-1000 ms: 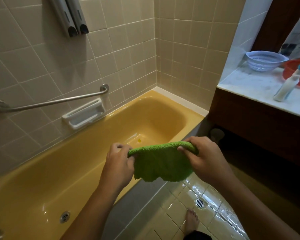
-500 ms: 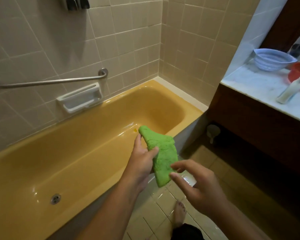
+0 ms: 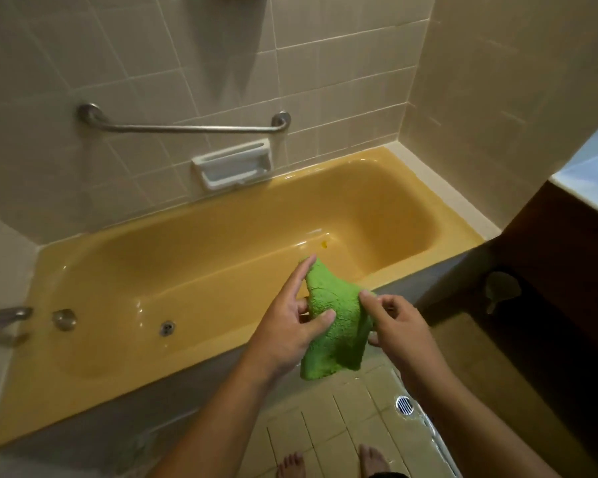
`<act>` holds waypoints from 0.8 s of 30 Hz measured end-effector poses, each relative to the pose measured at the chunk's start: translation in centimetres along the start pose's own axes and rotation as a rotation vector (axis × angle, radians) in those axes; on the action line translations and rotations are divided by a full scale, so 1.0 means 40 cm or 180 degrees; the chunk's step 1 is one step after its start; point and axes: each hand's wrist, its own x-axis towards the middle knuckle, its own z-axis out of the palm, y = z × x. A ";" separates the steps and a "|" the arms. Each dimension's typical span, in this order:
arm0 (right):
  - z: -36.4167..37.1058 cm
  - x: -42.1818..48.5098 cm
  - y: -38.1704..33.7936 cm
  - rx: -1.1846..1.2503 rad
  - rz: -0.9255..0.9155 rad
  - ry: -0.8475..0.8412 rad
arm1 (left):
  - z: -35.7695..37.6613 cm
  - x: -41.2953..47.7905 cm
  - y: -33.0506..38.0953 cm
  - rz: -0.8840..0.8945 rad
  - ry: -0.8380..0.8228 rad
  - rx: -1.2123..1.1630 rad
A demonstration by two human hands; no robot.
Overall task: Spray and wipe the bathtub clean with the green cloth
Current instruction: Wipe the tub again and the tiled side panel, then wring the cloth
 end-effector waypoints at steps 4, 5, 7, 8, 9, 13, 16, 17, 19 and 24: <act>0.014 0.041 0.016 0.0085 0.0205 -0.0888 | 0.008 -0.021 -0.020 0.0069 0.0463 0.0301; 0.021 0.048 0.017 0.0158 0.0200 -0.1035 | 0.011 -0.030 -0.024 0.0092 0.0632 0.0311; 0.041 0.057 0.020 0.0289 0.0173 -0.1300 | 0.016 -0.056 -0.029 0.0144 0.1021 0.0327; 0.054 0.058 0.019 0.0315 0.0133 -0.1399 | 0.018 -0.070 -0.031 0.0176 0.1234 0.0344; 0.068 0.056 0.018 0.0318 0.0051 -0.1464 | 0.018 -0.085 -0.034 0.0203 0.1458 0.0353; 0.134 0.024 -0.004 0.0421 -0.0234 -0.1666 | 0.008 -0.155 -0.048 0.0343 0.2202 0.0165; 0.191 -0.014 -0.027 0.0389 -0.0219 -0.1959 | -0.017 -0.216 -0.053 0.0411 0.2546 -0.0046; 0.213 -0.023 -0.033 0.0244 -0.0289 -0.2081 | -0.034 -0.237 -0.055 0.0406 0.2630 -0.0087; 0.260 -0.034 -0.032 -0.0204 -0.0719 -0.2379 | -0.074 -0.287 -0.063 0.0342 0.2753 -0.0067; 0.389 -0.071 -0.013 -0.2329 -0.2824 -0.3406 | -0.181 -0.440 -0.070 0.0097 0.2787 0.0333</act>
